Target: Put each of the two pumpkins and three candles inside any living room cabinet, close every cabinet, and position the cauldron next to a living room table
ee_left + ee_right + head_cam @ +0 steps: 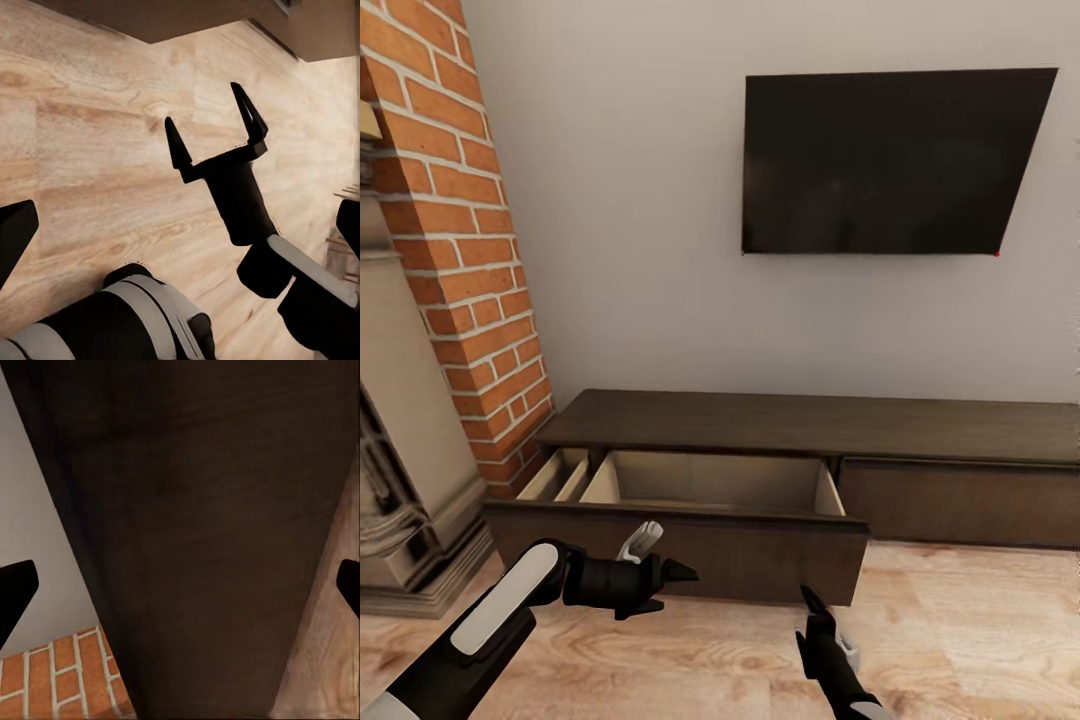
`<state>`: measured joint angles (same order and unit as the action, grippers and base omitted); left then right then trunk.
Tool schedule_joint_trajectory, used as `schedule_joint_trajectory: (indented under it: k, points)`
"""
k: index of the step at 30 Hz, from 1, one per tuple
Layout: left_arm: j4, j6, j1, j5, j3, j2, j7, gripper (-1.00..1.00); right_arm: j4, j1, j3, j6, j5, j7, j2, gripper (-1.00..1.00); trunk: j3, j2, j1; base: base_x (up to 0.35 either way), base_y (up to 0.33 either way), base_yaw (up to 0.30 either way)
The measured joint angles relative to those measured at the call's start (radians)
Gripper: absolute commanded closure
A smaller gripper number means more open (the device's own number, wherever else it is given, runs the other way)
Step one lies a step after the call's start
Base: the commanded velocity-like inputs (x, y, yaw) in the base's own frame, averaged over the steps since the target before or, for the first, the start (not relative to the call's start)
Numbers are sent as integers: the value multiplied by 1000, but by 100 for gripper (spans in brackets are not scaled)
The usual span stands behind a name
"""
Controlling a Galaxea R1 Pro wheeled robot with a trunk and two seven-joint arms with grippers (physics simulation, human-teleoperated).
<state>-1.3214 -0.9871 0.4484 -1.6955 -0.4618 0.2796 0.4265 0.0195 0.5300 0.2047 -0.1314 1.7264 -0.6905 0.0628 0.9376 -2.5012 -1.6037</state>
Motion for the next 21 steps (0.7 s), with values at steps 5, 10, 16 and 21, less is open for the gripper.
schedule_joint_trajectory:
  k: [5,10,16,21]
  points:
    - [0,0,0,-3,0,0,0,-100,-23,0,27,3,-21,-2,1,-100,-19,1,3,-38,10,0]
    - [0,0,0,-3,0,-1,-1,-100,-25,0,120,-5,-165,0,2,-100,-36,24,16,-4,1,0]
    - [0,0,0,-3,0,1,-1,-100,-22,0,221,-50,-380,32,0,-100,-55,66,39,0,0,0]
    - [0,0,0,-3,0,0,-1,-100,-21,0,231,-32,-409,33,1,-100,-71,101,58,0,0,0]
